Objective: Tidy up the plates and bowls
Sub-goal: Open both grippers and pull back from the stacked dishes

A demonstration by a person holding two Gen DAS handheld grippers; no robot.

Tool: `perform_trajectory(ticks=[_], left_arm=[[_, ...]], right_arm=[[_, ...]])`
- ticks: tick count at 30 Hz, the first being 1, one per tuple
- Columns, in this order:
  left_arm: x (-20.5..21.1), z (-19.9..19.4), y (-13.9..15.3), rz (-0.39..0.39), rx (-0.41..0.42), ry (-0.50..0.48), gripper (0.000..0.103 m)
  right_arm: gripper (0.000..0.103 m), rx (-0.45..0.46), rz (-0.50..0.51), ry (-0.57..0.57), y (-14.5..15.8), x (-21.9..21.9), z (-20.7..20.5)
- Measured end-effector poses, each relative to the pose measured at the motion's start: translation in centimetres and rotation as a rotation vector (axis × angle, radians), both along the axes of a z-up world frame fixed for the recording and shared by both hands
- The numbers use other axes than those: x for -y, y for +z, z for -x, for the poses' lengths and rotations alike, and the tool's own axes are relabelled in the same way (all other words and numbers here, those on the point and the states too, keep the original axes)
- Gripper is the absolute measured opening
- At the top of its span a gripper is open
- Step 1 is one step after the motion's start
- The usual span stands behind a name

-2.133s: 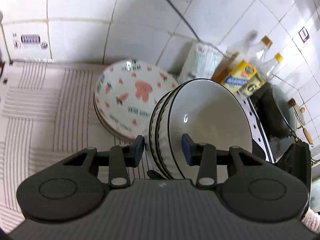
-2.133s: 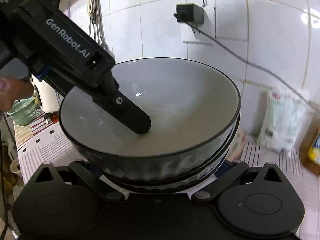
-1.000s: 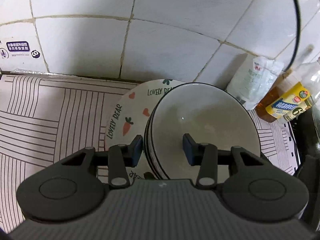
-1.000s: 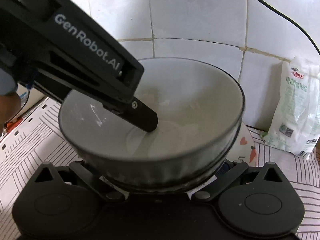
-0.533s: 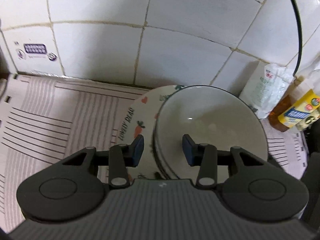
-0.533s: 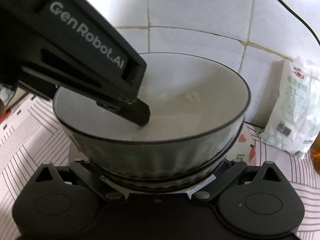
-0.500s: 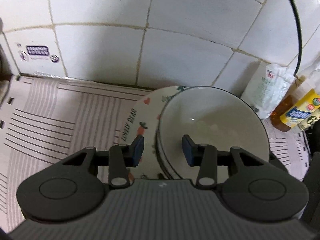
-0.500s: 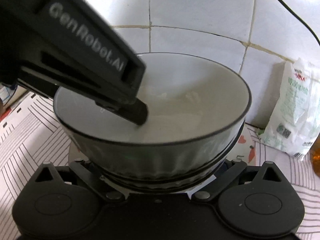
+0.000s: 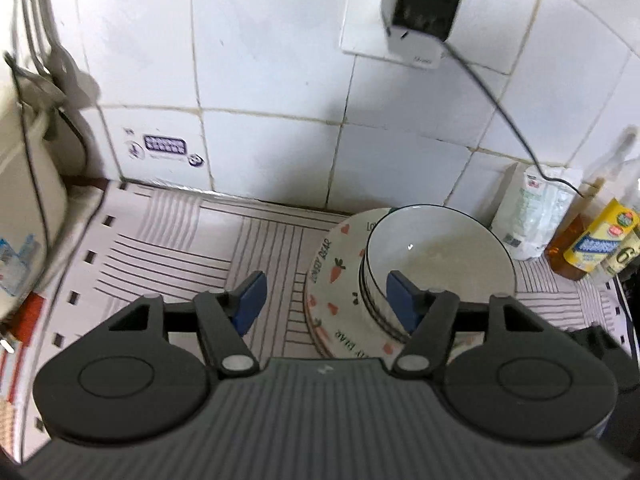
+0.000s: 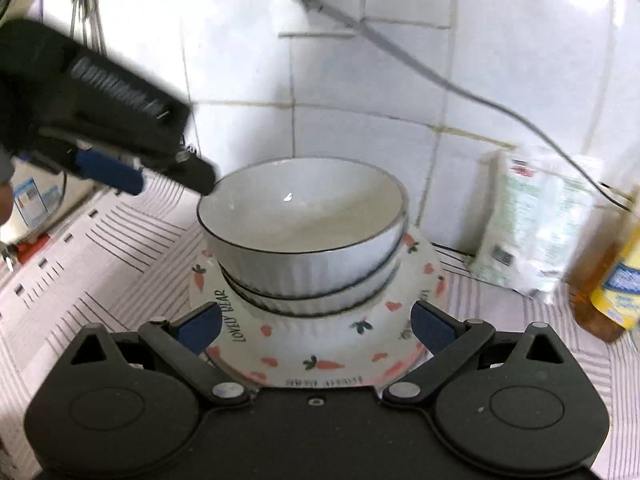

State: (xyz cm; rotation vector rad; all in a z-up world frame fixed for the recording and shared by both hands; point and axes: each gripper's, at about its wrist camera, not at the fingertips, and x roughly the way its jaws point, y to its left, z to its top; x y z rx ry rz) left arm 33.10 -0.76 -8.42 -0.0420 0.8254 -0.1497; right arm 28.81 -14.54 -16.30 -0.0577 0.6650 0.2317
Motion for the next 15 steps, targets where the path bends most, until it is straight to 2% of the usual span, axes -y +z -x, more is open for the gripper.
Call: perform_trajectory(ticks=[5,10,15], left_arm=[[-0.1,3.2,1.5,-0.025,0.017,-0.032,0.070],[-0.2,5.9,3.3,-0.029,0.027,-0.032,0.074],[-0.1,7.7,4.9,-0.056,0.045,-0.056,0.085]], right_arm=[[0.102,-0.012,-0.050,-0.073,2.3,2.7,3.5],[0.102,0.007,-0.046,-0.120,4.3,5.7,5.9],[0.102,0.035,-0.022,-0.081,7.1,6.9,7.9]])
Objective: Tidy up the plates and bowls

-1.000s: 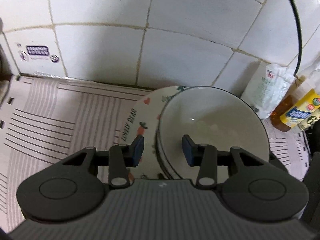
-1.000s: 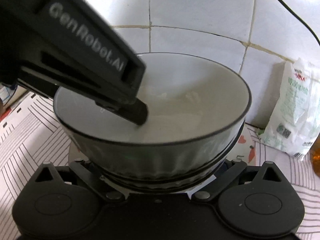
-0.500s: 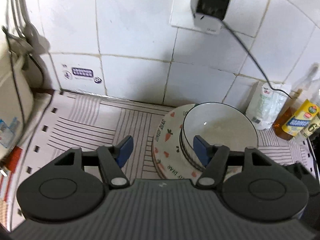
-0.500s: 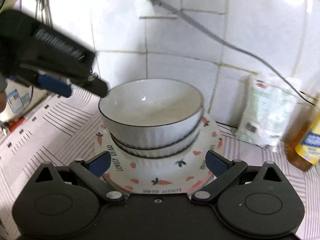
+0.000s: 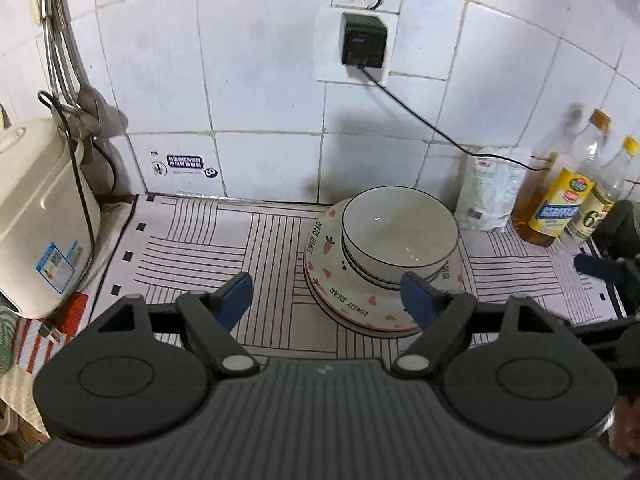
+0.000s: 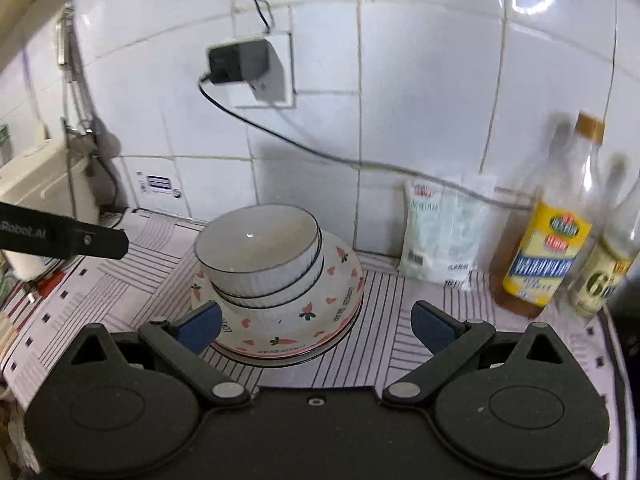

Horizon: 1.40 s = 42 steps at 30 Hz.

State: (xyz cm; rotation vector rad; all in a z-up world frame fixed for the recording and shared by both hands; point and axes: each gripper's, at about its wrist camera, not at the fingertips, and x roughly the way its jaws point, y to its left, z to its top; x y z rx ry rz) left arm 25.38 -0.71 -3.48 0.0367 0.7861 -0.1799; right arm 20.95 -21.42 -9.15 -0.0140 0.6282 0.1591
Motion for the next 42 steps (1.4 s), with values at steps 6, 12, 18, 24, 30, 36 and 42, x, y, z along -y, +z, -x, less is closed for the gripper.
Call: perform_trajectory(ticks=[6,12,18,24,30,36,42], left_arm=[[0.2,2.5,1.5,-0.011,-0.026,-0.023,0.086],[0.5,4.8,3.1,-0.022,-0.028,0.008,0.086],[1.0,6.0,3.7,-0.105,-0.050,0.063,0.095],[1.2,8.3,3.5,-0.135,-0.064,0.067,0.095],[2.0,11.4,4.0,-0.151,-0.057,0.056,0.095],[2.3,14.4,5.1,-0.151,-0.023,0.071,0.095],[1.8,17.1,5.7,-0.134,-0.007,0.084,0.095]], right_arm=[[0.102,0.008,0.002,-0.033,2.3,1.1,1.9],[0.102,-0.065,-0.075,-0.105,4.3,2.7,2.9],[0.102,-0.169,-0.100,-0.142,5.7,4.1,4.7],[0.102,-0.146,-0.048,-0.159,7.0,4.2,8.3],[0.102,-0.105,-0.053,-0.177,7.9,4.2,11.9],[0.102,-0.073,-0.038,-0.178,8.1,4.0,14.9],[0.102,-0.027,-0.077,-0.155,8.1,3.9,17.5]])
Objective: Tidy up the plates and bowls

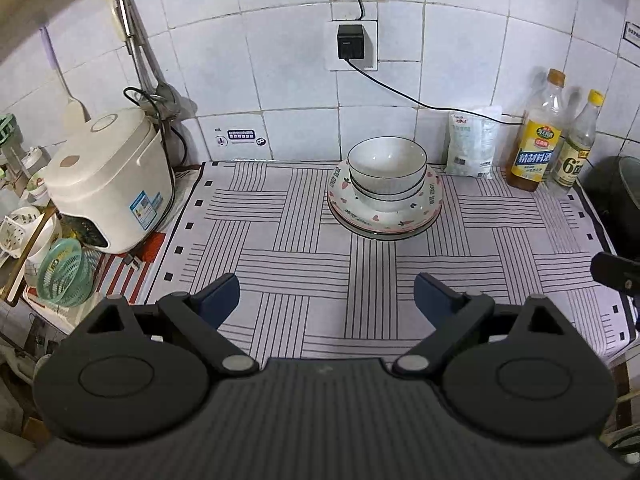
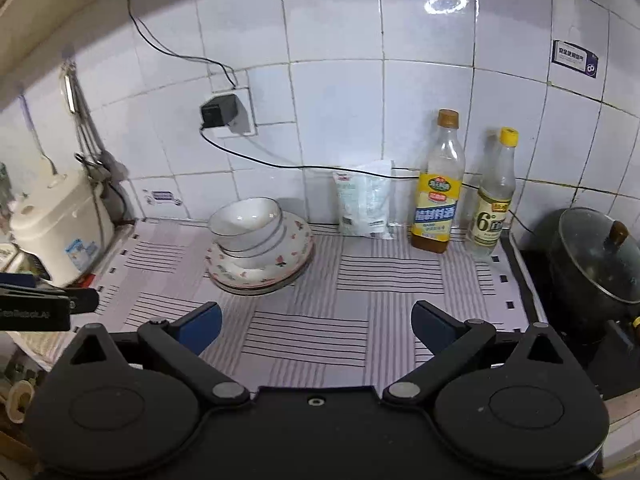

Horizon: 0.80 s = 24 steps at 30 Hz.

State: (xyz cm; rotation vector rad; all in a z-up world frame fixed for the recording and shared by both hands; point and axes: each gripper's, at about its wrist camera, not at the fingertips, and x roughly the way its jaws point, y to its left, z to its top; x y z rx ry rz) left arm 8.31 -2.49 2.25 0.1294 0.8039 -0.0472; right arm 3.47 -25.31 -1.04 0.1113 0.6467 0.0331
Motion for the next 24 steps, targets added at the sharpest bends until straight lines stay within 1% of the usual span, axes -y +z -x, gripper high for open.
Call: perform_trajectory(ticks=[2,6,9,13,17,19,24], left_arm=[[-0.2,0.8,0.1,0.004,0.007,0.005,0.095],[-0.1,2.3,0.3,0.009,0.033,-0.007,0.095],[-0.1,3.2,0.5,0.037,0.042,-0.009,0.095],[-0.2,3.9,0.2,0.047,0.051,-0.004,0.095],[-0.3,4.2,-0.3,0.043,0.054,-0.017,0.095],[-0.5,4.3,-0.4,0.060,0.055,-0.012,0.095],[-1.0,4.2,-0.6,0.080,0.080,0.029,0.095]], right_arm=[[0.102,0.008,-0.004,0.004,0.0,-0.1,0.6],[0.102,0.030,0.022,0.002,0.0,-0.4,1.8],[0.102,0.049,0.059,0.004,0.0,-0.8,2.7],[0.102,0.071,0.110,-0.006,-0.2,-1.2,3.5],[0.102,0.077,0.110,-0.015,-0.4,-1.3,3.9],[0.102,0.074,0.107,-0.017,-0.6,-1.3,3.9],[0.102,0.080,0.123,-0.023,-1.1,-2.0,3.9]])
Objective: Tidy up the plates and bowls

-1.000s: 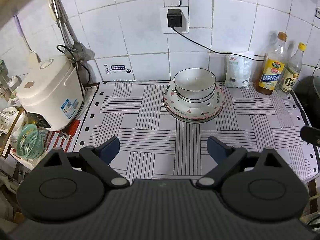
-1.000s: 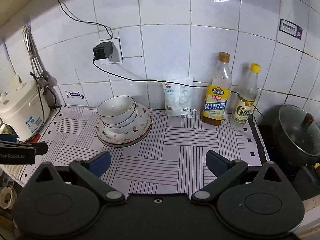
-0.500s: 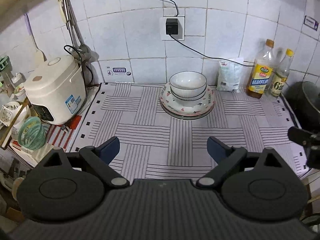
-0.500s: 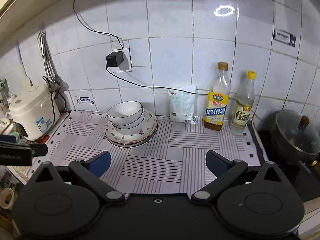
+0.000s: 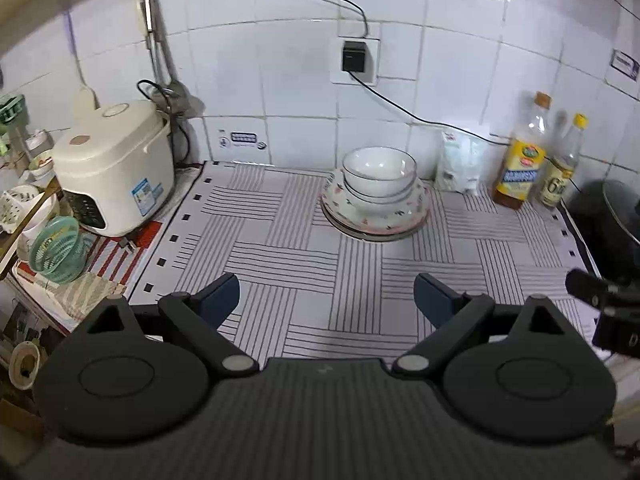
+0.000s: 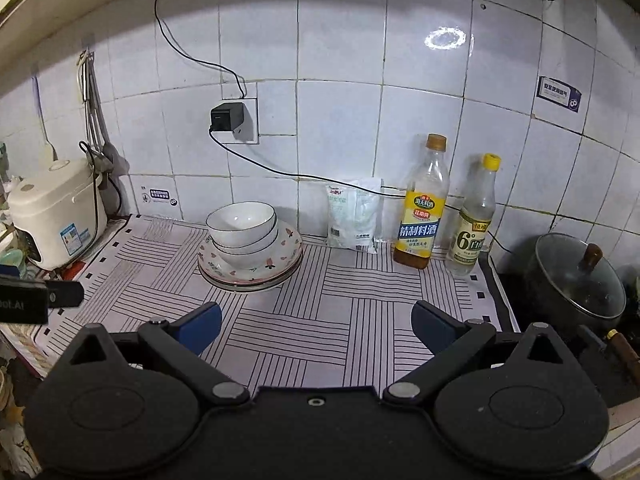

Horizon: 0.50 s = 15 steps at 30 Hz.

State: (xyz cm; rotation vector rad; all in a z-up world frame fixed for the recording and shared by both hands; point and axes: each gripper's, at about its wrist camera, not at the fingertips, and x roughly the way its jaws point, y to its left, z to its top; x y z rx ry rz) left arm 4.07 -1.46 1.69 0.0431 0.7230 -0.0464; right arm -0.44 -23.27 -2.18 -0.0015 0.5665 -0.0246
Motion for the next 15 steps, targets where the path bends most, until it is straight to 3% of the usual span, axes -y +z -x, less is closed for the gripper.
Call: perform_trajectory(ticks=[15], left_arm=[[-0.22,-0.58,-0.87,-0.028,-0.006,-0.009,0.095]], right_arm=[[0.102,-0.018,-0.009,-0.001,-1.08,-0.59,-0.74]])
